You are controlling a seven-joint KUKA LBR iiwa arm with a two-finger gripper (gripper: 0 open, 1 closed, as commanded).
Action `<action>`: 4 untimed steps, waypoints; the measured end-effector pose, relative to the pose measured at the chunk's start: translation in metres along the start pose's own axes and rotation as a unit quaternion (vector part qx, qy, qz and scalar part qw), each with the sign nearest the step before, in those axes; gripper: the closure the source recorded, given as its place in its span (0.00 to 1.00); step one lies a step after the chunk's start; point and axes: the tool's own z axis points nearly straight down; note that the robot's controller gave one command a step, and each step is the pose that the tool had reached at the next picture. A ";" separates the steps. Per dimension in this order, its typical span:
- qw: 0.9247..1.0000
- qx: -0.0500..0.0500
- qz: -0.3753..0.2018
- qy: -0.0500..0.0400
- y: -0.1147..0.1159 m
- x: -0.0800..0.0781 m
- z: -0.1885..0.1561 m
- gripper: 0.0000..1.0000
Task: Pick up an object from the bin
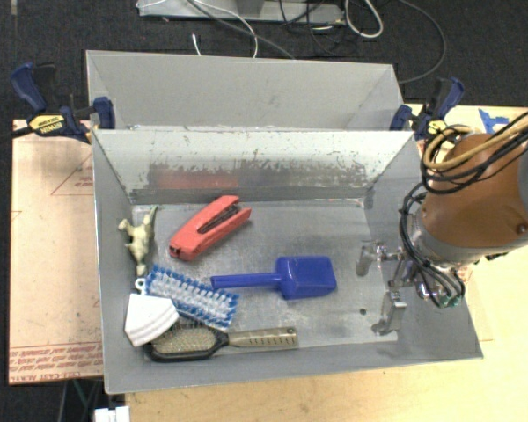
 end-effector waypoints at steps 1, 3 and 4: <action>1.000 0.000 0.000 0.000 0.000 0.000 0.000 0.00; 1.000 0.003 0.010 -0.007 -0.044 -0.044 0.008 0.00; 1.000 -0.002 0.007 0.001 0.063 -0.016 0.085 0.00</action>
Offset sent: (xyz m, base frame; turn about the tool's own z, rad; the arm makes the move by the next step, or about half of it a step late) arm 0.0039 0.0354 -0.0538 0.0358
